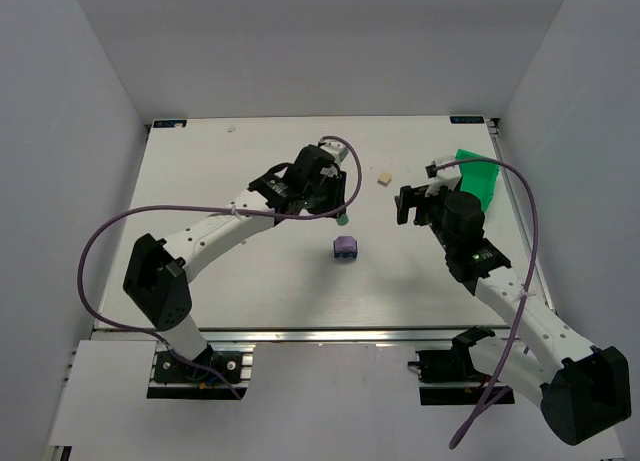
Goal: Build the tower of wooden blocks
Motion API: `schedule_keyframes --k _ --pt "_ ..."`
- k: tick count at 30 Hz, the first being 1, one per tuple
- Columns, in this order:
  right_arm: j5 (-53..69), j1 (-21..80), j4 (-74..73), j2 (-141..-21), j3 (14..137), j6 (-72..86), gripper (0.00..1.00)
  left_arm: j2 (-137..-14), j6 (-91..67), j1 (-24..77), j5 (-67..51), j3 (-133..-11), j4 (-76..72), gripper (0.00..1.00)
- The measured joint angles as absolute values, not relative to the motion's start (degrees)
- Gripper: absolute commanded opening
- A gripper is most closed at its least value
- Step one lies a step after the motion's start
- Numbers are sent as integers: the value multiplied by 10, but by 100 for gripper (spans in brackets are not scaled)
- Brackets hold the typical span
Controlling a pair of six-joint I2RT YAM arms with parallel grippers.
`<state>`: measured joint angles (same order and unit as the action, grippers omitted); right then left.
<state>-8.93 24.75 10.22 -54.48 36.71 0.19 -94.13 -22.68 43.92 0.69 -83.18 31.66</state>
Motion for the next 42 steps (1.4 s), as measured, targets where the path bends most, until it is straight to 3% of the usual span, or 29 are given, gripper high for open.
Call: schedule_keyframes --k 20,42 --pt "-161 248 27 -543 371 16 89 -983 -267 538 144 -835 356 0" --pt "-162 248 27 -539 371 15 89 -990 -300 545 202 -829 339 0"
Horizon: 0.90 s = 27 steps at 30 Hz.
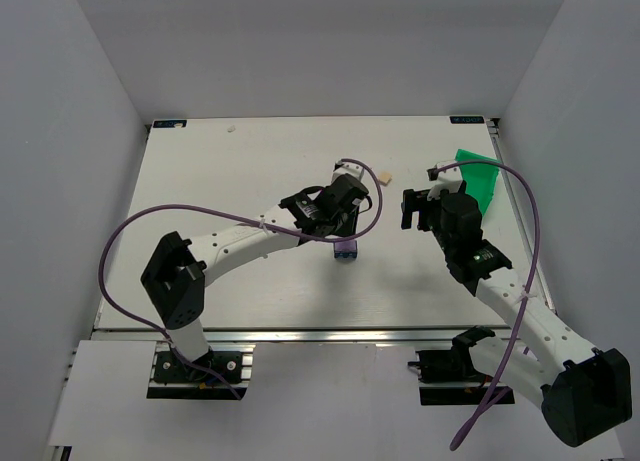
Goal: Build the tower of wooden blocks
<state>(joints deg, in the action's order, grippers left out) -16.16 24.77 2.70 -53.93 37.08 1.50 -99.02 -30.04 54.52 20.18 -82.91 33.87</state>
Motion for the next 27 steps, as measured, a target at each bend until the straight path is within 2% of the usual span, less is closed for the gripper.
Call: schedule_keyframes --k 27 --pt "-164 248 27 -539 371 15 89 -1011 -309 551 204 -823 335 0"
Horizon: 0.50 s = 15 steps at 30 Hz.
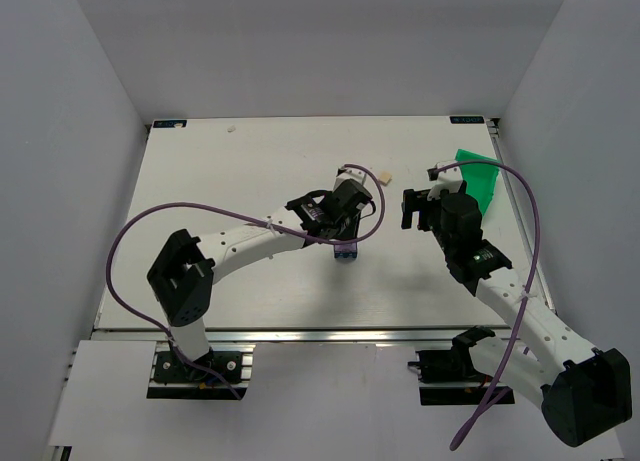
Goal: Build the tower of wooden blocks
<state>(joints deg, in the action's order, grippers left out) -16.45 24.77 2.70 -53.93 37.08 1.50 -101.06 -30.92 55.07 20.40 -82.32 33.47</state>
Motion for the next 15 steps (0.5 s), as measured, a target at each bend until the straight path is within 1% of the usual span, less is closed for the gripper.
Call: schedule_keyframes --k 15 --pt "-164 248 27 -540 371 13 90 -1011 -309 556 219 -823 346 0"
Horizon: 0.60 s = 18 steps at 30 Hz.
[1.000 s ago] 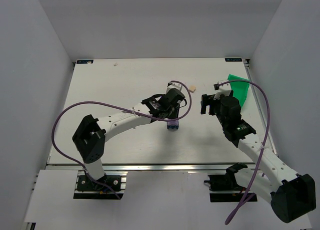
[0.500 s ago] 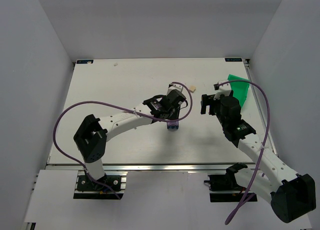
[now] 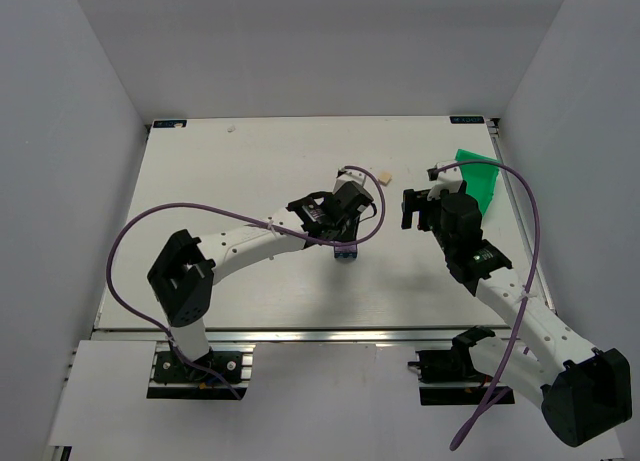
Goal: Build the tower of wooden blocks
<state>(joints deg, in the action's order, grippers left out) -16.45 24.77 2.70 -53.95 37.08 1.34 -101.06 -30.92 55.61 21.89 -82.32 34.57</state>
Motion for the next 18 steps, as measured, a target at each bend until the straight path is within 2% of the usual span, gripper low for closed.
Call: schedule_keyframes --k 18 --pt "-164 248 27 -540 371 13 89 -1020 -309 559 222 -824 343 0"
